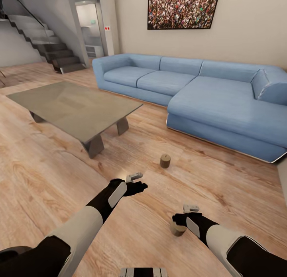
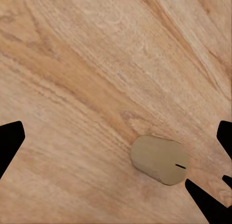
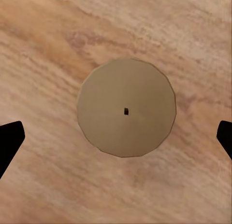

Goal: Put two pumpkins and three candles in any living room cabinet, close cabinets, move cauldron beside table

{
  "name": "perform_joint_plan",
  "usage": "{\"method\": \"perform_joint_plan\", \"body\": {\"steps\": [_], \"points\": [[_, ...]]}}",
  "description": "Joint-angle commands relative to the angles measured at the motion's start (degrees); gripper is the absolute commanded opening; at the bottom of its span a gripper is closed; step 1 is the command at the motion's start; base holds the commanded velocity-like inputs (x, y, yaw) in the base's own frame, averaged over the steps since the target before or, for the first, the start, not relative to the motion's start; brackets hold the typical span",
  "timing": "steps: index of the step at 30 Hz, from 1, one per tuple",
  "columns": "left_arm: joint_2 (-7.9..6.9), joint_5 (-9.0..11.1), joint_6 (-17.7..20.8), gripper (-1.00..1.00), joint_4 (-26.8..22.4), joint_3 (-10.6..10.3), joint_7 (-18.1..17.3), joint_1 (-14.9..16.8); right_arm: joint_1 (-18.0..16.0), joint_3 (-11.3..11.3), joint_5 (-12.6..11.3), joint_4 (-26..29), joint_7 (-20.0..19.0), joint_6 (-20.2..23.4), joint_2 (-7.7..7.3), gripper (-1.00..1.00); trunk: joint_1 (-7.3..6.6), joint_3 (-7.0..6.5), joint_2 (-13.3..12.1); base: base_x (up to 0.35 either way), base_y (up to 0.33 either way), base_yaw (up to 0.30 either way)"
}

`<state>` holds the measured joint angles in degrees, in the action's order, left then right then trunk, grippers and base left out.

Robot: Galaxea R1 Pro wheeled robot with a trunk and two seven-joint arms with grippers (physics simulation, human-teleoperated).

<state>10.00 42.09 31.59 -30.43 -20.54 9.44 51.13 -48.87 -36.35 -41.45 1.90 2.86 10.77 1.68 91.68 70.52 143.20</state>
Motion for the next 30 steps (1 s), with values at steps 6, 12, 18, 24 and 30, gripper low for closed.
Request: {"method": "perform_joint_plan", "body": {"steps": [6,12,18,24,30], "points": [[0.00,0.53,0.13,1.00,-0.07,-0.11,0.49,0.03,-0.02,-0.48,-0.47,0.13,0.30,0.31,-0.01,1.00,0.15,1.38,0.12,0.000,0.000,0.000],[0.00,0.53,0.13,1.00,-0.07,-0.11,0.49,0.03,-0.02,-0.48,-0.47,0.13,0.30,0.31,-0.01,1.00,0.31,2.71,0.20,0.000,0.000,0.000],[0.00,0.53,0.13,1.00,-0.07,-0.11,0.49,0.03,0.00,-0.48,-0.47,0.13,0.30,0.31,-0.01,1.00,0.46,4.03,0.28,0.000,0.000,0.000],[0.00,0.53,0.13,1.00,-0.07,-0.11,0.49,0.03,0.00,-0.48,-0.47,0.13,0.30,0.31,-0.01,1.00,0.62,5.36,0.36,0.000,0.000,0.000],[0.00,0.53,0.13,1.00,-0.07,-0.11,0.49,0.03,-0.03,-0.48,-0.47,0.13,0.30,0.31,-0.01,1.00,0.77,6.69,0.44,0.000,0.000,0.000]]}}
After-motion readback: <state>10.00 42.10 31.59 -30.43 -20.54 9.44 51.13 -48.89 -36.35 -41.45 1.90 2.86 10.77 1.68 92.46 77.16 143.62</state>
